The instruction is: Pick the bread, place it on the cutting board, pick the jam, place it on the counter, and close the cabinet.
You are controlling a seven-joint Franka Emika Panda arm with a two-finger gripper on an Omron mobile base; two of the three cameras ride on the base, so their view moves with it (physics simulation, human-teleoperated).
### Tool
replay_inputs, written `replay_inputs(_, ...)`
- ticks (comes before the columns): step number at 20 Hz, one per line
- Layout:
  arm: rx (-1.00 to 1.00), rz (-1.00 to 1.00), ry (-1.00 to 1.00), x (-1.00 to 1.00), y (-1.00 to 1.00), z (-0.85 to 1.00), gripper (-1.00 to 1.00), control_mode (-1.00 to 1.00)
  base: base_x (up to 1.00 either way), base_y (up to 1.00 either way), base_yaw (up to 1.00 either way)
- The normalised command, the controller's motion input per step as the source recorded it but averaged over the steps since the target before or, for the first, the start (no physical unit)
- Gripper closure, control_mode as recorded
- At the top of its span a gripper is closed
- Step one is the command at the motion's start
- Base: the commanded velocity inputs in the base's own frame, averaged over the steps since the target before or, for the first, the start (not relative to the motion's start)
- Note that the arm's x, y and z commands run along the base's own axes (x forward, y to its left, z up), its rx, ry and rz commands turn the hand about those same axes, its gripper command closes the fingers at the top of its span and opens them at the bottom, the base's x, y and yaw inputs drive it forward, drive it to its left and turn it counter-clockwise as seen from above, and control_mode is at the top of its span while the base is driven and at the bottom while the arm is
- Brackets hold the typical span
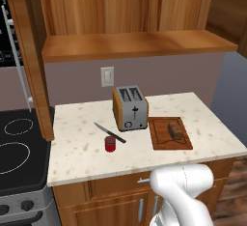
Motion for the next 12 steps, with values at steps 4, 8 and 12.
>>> replay_inputs(4,0.0,0.0,0.0,-0.23,-0.18,0.02,-1.0,-1.0,0.0,0.0,0.0)
replay_inputs(8,0.0,0.0,-0.01,-0.2,-0.17,0.01,-1.0,-1.0,0.0,0.0,0.0)
replay_inputs(12,0.0,0.0,-0.01,-0.17,-0.2,0.0,-1.0,-1.0,0.0,0.0,0.0)
